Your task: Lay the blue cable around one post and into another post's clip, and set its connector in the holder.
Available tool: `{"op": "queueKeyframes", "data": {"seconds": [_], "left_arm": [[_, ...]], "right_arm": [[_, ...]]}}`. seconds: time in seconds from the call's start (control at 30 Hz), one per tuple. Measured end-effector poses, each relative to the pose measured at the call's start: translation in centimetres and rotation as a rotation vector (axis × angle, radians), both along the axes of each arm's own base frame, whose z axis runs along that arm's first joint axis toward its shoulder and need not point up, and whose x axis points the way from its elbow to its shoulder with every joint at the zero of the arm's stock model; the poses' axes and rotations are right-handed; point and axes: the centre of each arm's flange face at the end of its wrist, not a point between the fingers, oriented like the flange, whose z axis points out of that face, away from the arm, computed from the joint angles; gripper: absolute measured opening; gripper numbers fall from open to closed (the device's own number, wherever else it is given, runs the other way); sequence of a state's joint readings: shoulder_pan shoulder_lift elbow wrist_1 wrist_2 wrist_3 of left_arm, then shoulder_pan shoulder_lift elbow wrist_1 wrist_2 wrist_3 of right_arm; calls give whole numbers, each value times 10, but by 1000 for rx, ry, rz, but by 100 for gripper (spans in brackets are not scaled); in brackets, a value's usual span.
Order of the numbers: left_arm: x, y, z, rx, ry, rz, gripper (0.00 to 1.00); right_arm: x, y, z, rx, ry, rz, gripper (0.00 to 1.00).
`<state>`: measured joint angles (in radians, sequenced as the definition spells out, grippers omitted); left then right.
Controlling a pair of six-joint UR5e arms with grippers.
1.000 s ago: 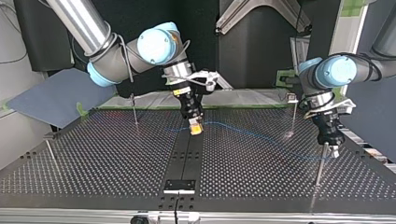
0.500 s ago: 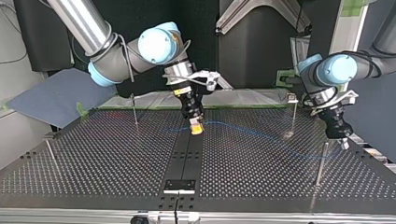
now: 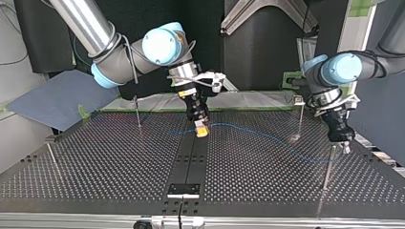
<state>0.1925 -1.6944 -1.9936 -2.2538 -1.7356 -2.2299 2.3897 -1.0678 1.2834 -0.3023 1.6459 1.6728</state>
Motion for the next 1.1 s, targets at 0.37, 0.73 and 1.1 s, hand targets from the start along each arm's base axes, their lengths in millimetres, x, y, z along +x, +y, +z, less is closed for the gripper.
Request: {"op": "queueKeyframes", "data": {"seconds": [0.37, 0.73, 1.1], "left_arm": [[-2, -18, -4, 85, 64, -24, 0], [-2, -23, -3, 173, 82, -8, 25], [-5, -16, -4, 223, 124, 93, 59]], "right_arm": [[0, 0, -1, 3, 2, 0, 0], [-7, -11, -1, 1, -2, -19, 0], [-8, -15, -4, 3, 2, -23, 0]]}}
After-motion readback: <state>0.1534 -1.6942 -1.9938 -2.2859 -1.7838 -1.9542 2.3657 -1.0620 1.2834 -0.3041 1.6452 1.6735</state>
